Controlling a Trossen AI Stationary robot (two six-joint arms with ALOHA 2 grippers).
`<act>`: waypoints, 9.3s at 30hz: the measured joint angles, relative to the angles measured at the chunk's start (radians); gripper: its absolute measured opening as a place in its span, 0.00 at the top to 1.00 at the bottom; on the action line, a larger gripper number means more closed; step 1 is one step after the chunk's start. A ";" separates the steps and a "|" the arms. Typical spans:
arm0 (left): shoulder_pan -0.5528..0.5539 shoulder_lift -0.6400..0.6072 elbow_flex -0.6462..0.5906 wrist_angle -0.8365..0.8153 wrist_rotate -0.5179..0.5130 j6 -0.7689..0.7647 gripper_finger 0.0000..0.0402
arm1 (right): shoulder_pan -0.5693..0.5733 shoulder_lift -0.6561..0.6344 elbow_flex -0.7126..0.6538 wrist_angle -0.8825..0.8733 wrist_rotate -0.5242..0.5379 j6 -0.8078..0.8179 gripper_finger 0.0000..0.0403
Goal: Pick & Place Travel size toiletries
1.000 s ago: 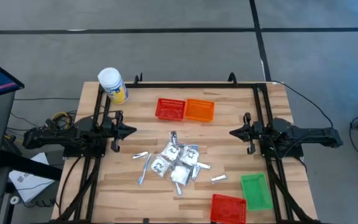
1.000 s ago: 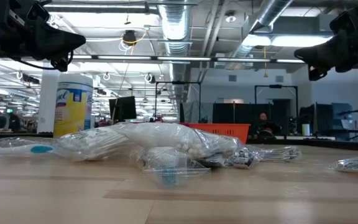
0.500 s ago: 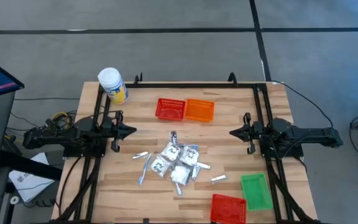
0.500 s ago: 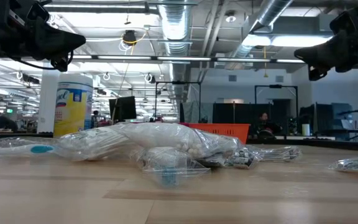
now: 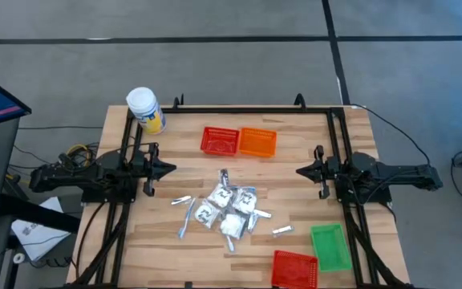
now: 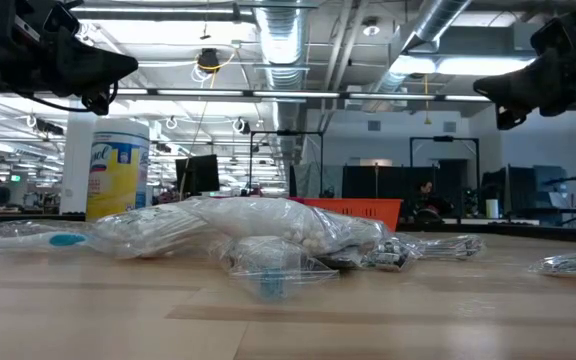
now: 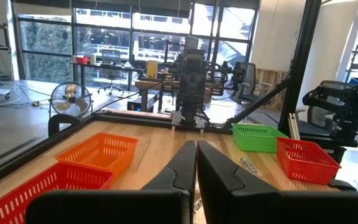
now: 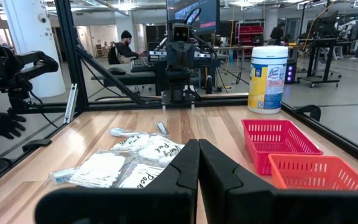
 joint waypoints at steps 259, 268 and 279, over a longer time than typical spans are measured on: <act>-0.029 0.835 0.459 0.932 0.322 -0.023 0.98 | 0.418 0.850 0.417 0.327 0.026 -0.057 1.00; -0.088 0.842 0.574 0.636 0.322 0.057 0.98 | 0.394 0.944 0.416 0.442 0.047 -0.072 1.00; -0.155 0.842 0.729 0.141 -0.031 0.164 0.98 | 0.277 0.906 0.416 0.432 0.159 -0.030 1.00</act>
